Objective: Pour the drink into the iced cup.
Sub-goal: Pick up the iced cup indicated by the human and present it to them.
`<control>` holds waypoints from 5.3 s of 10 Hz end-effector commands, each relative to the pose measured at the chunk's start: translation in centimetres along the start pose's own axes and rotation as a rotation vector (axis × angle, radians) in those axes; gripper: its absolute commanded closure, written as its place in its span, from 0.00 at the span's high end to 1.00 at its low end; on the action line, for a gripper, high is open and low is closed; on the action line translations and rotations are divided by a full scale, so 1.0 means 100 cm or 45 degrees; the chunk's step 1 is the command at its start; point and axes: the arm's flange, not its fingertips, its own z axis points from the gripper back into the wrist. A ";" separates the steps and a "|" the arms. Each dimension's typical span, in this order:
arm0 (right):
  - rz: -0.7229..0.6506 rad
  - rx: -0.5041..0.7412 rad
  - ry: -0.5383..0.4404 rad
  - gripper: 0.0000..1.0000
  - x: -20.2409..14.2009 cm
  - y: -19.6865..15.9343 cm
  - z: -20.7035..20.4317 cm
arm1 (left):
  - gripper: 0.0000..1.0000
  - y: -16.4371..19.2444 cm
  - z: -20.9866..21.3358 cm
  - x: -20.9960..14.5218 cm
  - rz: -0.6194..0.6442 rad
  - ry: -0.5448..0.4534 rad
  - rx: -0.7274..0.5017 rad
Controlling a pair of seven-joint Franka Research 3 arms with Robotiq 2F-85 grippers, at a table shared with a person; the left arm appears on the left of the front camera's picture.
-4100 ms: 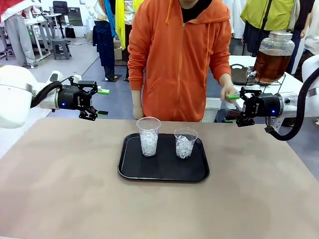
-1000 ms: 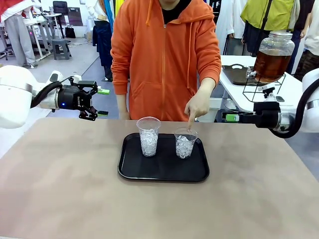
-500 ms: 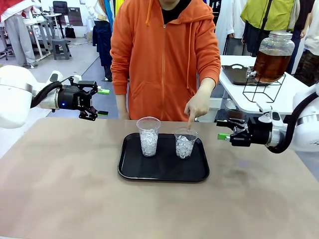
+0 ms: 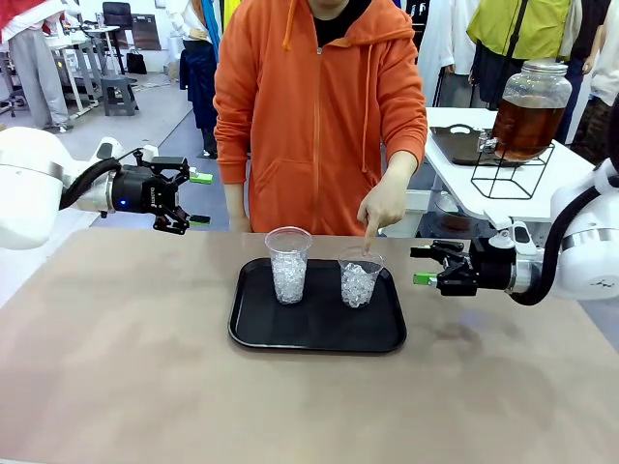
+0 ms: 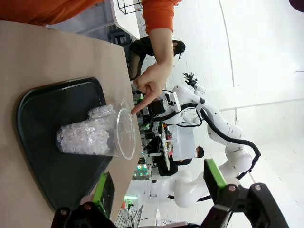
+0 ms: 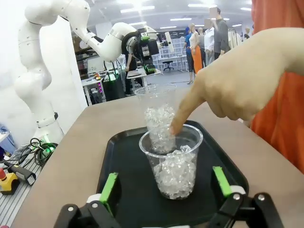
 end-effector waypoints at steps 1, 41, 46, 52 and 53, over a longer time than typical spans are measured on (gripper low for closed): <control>0.022 -0.014 -0.014 1.00 0.005 -0.001 0.000 | 1.00 -0.002 0.001 -0.001 -0.006 -0.002 0.000; -0.076 0.172 -0.016 0.68 -0.033 -0.045 -0.108 | 1.00 -0.002 0.001 -0.001 -0.006 -0.002 0.000; -0.039 0.123 -0.078 0.68 0.069 -0.083 -0.094 | 1.00 -0.002 0.001 -0.001 -0.006 -0.002 0.000; 0.069 0.104 -0.044 0.68 0.114 -0.108 -0.093 | 1.00 -0.002 0.001 -0.001 -0.006 -0.002 0.000; 0.069 0.104 -0.044 0.68 0.114 -0.108 -0.093 | 1.00 -0.002 0.001 -0.001 -0.006 -0.002 0.000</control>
